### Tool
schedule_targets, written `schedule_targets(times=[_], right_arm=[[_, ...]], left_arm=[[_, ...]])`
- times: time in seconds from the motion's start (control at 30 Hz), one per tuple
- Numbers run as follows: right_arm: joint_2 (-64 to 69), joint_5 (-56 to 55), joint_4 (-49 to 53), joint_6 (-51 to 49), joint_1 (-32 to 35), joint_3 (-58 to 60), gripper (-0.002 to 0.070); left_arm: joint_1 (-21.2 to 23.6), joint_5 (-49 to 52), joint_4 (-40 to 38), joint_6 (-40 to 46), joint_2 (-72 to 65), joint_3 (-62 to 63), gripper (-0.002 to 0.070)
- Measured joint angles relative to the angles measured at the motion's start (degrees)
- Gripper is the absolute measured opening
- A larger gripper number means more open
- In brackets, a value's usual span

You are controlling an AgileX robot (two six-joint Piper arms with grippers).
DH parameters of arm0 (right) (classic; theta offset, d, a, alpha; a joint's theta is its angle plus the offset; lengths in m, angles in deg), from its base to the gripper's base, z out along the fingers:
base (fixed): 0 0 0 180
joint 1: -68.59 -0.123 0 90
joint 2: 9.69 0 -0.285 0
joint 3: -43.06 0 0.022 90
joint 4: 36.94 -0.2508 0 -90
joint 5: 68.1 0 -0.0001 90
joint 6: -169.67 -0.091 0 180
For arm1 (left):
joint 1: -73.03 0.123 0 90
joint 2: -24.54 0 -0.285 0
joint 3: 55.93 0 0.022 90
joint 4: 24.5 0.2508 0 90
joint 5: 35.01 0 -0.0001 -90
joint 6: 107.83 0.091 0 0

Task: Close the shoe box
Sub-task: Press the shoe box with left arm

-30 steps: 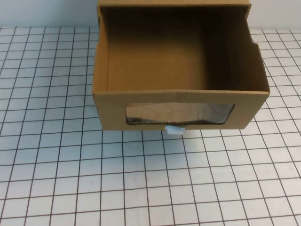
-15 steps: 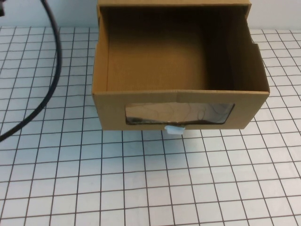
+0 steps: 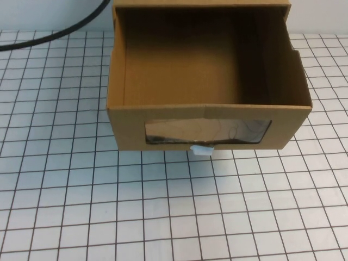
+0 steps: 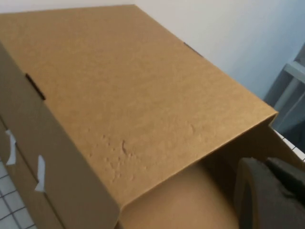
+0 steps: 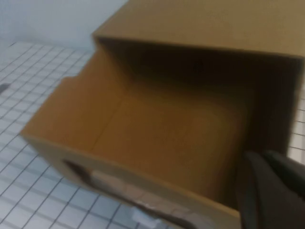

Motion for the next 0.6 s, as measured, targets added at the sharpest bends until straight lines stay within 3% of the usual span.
schedule_targets(times=[0.17, 0.33, 0.6], right_arm=[[4.6, 9.8, -10.7, 14.7, -1.5, -3.7, -0.0014], [7.3, 13.6, -12.8, 18.9, -3.6, -7.1, -0.0014], [7.7, 16.0, -12.3, 27.0, -8.0, -7.6, -0.0014]], left_arm=[[-6.0, 0.1, 0.2, 0.0, -6.4, 6.2, -0.0005], [-10.6, -0.4, 0.3, 0.0, -13.0, 9.9, -0.0005], [-11.5, -2.5, -4.5, -0.5, -24.1, 15.7, -0.0005]])
